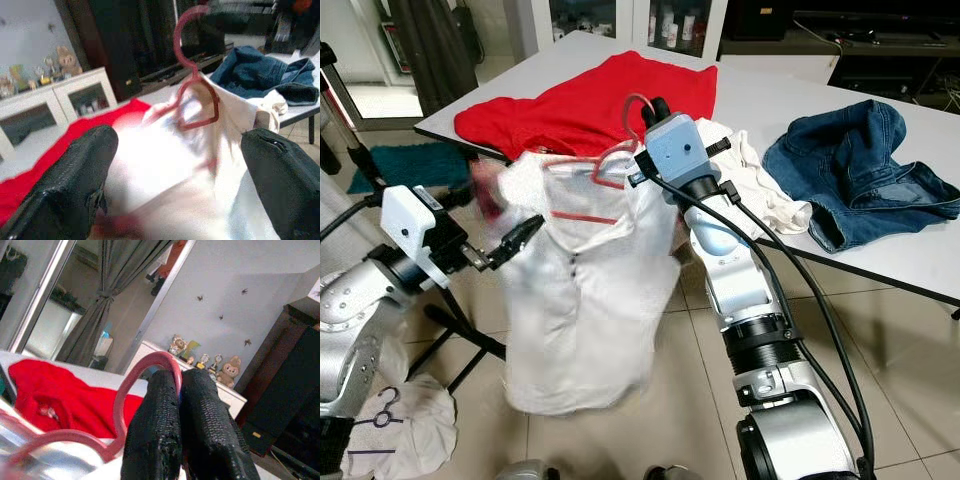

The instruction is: Hang hanger

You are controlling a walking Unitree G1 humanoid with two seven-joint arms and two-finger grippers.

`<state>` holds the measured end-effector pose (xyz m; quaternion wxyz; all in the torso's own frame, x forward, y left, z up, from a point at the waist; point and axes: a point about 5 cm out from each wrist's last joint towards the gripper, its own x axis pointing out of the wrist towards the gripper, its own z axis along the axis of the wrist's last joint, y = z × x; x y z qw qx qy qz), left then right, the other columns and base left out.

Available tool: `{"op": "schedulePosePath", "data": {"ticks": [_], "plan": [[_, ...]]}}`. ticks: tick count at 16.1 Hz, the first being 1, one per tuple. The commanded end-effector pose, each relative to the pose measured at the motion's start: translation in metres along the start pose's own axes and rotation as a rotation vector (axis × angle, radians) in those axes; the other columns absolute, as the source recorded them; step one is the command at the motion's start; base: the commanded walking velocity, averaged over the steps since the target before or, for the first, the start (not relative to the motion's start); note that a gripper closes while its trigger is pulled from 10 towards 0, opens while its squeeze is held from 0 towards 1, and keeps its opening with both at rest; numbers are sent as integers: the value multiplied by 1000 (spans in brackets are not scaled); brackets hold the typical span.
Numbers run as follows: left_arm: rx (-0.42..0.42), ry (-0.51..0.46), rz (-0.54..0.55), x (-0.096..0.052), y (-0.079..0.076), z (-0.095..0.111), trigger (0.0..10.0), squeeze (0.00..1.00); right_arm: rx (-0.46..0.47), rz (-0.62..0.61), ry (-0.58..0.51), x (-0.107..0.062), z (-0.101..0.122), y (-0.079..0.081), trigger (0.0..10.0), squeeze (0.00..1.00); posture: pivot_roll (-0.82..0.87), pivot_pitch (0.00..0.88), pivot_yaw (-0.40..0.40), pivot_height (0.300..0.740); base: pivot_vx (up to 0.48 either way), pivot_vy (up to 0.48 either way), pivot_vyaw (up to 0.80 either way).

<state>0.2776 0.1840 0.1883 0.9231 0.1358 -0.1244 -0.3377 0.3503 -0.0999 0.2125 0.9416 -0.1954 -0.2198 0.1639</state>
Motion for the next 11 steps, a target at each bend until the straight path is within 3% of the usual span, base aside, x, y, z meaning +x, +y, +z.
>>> {"op": "schedulePosePath", "data": {"ticks": [1, 4, 9, 11], "plan": [[23, -6, 2, 1, 3, 3, 10000, 0, -7, -16, -18, 3, 5, -5, 0, 141, 81, 0, -36, 740, 0, 0, 0], [-27, -22, 76, 1, 8, -1, 10000, 0, 10, -29, -44, 4, 9, -6, 0, 137, 79, 0, -31, 740, 0, 0, 0], [-32, 11, 255, 0, 22, -12, 10000, 0, 74, 38, -108, 2, 17, -5, 0, 137, 78, 0, -33, 740, 0, 0, 0], [-37, 64, 335, 3, 27, -23, 10000, 0, 165, 168, -186, -2, 31, 3, 0, 133, 78, 0, -36, 740, 0, 0, 0]]}}
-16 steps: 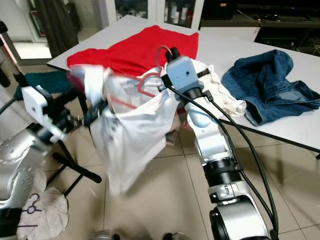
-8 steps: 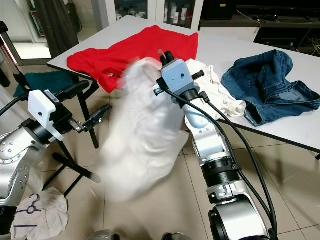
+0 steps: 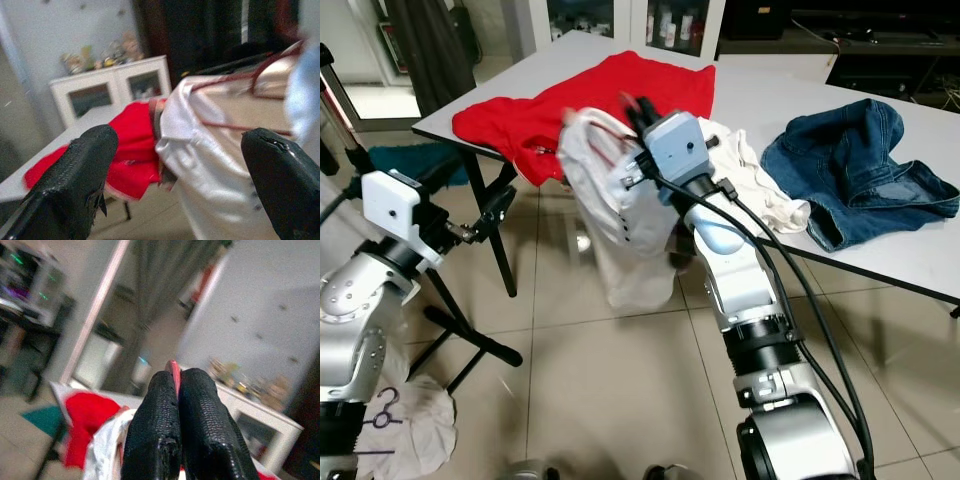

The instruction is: Hang hanger

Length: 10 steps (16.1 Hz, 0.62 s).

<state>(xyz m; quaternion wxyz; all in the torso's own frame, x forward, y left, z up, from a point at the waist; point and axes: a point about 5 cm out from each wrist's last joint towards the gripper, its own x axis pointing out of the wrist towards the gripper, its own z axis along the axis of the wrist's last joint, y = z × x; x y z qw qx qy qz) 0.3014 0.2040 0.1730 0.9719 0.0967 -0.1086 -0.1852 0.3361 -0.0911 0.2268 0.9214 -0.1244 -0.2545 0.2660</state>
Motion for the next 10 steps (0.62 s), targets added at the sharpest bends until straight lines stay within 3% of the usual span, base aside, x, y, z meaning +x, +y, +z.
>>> {"op": "schedulePosePath", "data": {"ticks": [1, 3, 6, 7, 10], "plan": [[-5, 5, 17, 7, -3, -1, 10000, 0, 11, 36, -59, 2, 13, 1, 0, 133, 79, 0, -36, 740, 0, 0, 0], [-43, -5, 11, 17, -14, -3, 10000, 0, 47, 82, -89, 1, 19, 4, 0, 133, 77, 0, -34, 740, 0, 0, 0], [-95, -45, 23, 27, -17, -1, 10000, 35, 78, 144, -118, -2, 25, 12, 0, 133, 69, 0, -27, 740, 0, 0, 0], [-84, -38, 43, 29, -13, -1, 10000, 1000, 87, 158, -121, -3, 26, 15, 0, 133, 67, 0, -24, 740, 0, 0, 0], [-56, -19, 115, 31, -2, -4, 10000, 1000, 124, 202, -138, -7, 31, 23, 0, 133, 65, 0, -19, 740, 0, 0, 0]]}}
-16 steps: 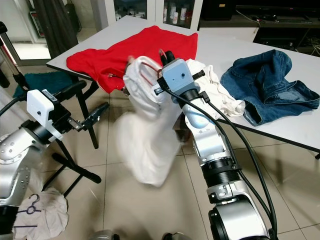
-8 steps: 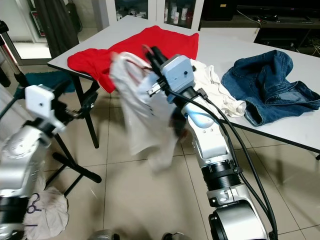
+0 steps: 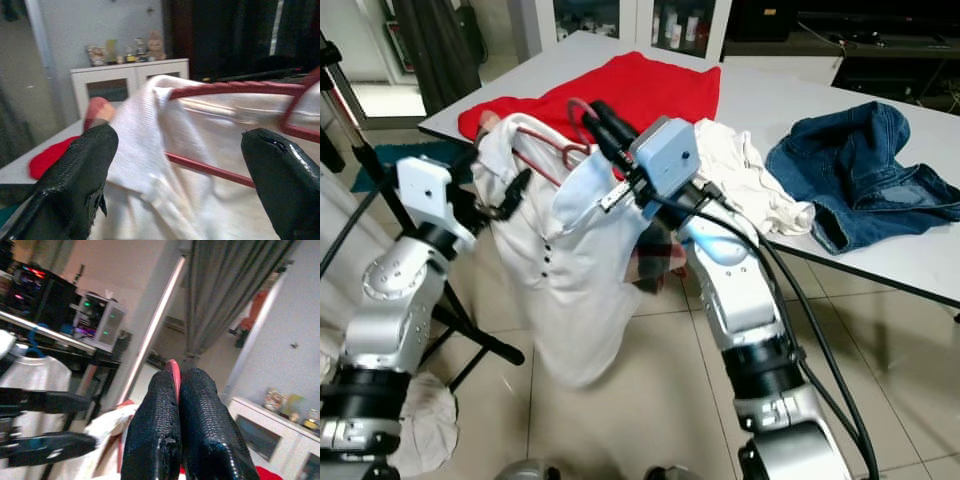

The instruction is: Hang hanger

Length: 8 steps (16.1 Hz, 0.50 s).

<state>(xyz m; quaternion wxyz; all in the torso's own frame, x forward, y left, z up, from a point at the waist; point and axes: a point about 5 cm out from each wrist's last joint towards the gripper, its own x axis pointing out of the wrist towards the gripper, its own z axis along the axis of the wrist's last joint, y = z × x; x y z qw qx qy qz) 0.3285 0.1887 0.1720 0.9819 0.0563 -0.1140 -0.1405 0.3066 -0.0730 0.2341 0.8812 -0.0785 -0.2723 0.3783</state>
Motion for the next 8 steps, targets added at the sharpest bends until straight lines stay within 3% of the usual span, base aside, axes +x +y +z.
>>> {"op": "schedulePosePath", "data": {"ticks": [1, 4, 8], "plan": [[32, 15, 44, 2, 7, 0, 10000, 0, 13, 23, -44, 1, 10, 1, 0, 133, 68, 0, -17, 740, 0, 0, 0], [59, 41, 121, 2, 18, -4, 10000, 0, 24, 46, -48, 0, 11, 3, 0, 133, 71, 0, -15, 740, 0, 0, 0], [58, 51, 132, 5, 21, -7, 10000, 0, 53, 83, -70, 1, 17, 9, 0, 133, 71, 0, -13, 740, 0, 0, 0]]}}
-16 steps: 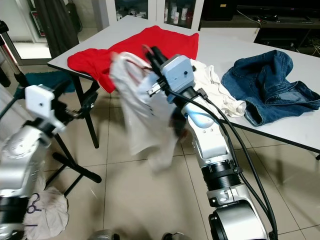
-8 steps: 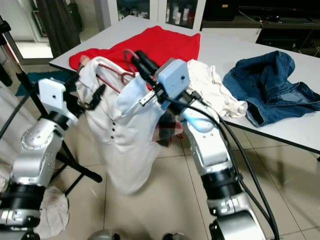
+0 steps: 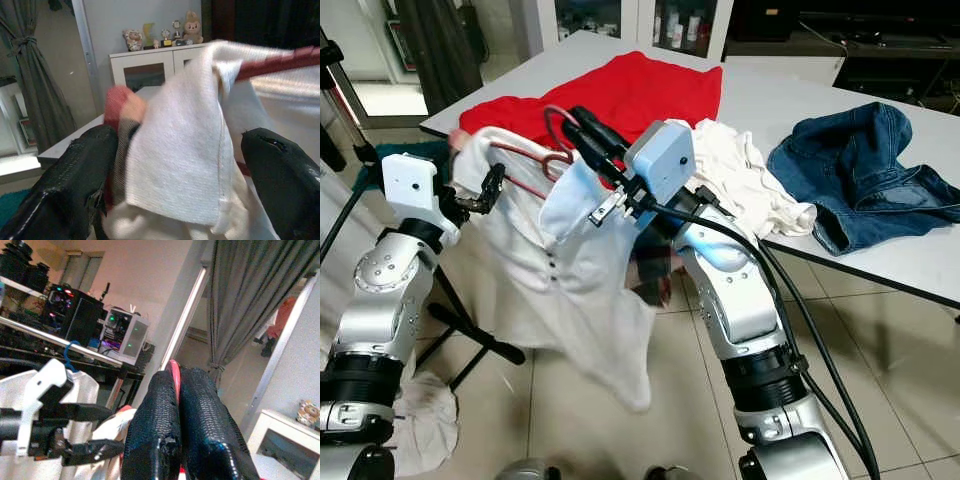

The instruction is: Hang hanger

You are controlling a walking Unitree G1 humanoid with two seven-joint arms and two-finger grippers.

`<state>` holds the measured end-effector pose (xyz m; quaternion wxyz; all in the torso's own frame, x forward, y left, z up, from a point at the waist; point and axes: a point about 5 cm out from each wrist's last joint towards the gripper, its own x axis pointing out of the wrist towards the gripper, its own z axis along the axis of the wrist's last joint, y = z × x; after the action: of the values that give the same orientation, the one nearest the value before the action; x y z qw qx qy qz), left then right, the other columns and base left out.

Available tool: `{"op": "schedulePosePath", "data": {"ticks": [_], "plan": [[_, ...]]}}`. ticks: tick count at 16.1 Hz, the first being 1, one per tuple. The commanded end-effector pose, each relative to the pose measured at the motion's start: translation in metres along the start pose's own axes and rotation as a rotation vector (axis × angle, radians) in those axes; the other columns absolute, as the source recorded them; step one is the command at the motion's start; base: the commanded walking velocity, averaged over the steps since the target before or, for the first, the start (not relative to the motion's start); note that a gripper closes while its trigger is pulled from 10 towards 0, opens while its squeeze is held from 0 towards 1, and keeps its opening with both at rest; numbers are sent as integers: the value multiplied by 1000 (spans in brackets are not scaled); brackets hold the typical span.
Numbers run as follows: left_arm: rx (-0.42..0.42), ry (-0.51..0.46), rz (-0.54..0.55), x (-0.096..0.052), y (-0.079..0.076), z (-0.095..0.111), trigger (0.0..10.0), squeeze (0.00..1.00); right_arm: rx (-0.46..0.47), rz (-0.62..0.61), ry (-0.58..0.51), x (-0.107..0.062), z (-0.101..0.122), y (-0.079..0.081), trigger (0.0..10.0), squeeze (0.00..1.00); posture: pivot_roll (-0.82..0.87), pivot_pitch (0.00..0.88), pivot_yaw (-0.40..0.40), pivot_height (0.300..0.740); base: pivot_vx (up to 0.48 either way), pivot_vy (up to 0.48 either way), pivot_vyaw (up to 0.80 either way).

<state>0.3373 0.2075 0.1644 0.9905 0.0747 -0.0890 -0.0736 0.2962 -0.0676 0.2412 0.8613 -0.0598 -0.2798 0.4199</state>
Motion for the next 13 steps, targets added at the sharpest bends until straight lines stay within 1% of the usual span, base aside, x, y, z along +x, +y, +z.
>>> {"op": "schedulePosePath", "data": {"ticks": [1, 3, 4, 5, 6, 10, 11, 12, 13], "plan": [[7, -6, 2, 4, 1, 3, 10000, 0, 7, 8, -27, 0, 5, 2, 0, 133, 71, 0, -12, 740, 0, 0, 0], [6, 6, -3, 3, 1, 1, 9922, 0, 12, 10, -33, 0, 7, 2, 0, 133, 69, 0, -10, 740, 0, 0, 0], [2, 10, -10, 3, 1, -1, 6392, 0, 18, 14, -37, 0, 9, 2, 0, 133, 68, 0, -9, 740, 0, 0, 0], [-4, 6, -14, 3, 1, 0, 784, 0, 23, 14, -38, 0, 9, 1, 0, 133, 69, 0, -9, 740, 0, 0, 0], [-9, 0, -22, 3, 1, 0, 0, 0, 26, 13, -36, 0, 9, 0, 0, 133, 69, 0, -10, 740, 0, 0, 0], [-10, -9, -31, 0, 3, -1, 0, 0, 51, 4, -43, -1, 11, -3, 0, 129, 70, 0, -10, 740, 0, 0, 0], [-10, -10, -31, 0, 4, -1, 0, 0, 62, 4, -45, -2, 12, -4, 0, 129, 70, 0, -10, 740, 0, 0, 0], [-12, -14, -34, -1, 5, 0, 0, 0, 91, 2, -53, -3, 13, -5, 0, 133, 71, 0, -10, 740, 0, 0, 0], [-13, -15, -36, -2, 5, 0, 0, 0, 96, 2, -55, -3, 13, -6, 0, 133, 71, 0, -10, 740, 0, 0, 0]]}}
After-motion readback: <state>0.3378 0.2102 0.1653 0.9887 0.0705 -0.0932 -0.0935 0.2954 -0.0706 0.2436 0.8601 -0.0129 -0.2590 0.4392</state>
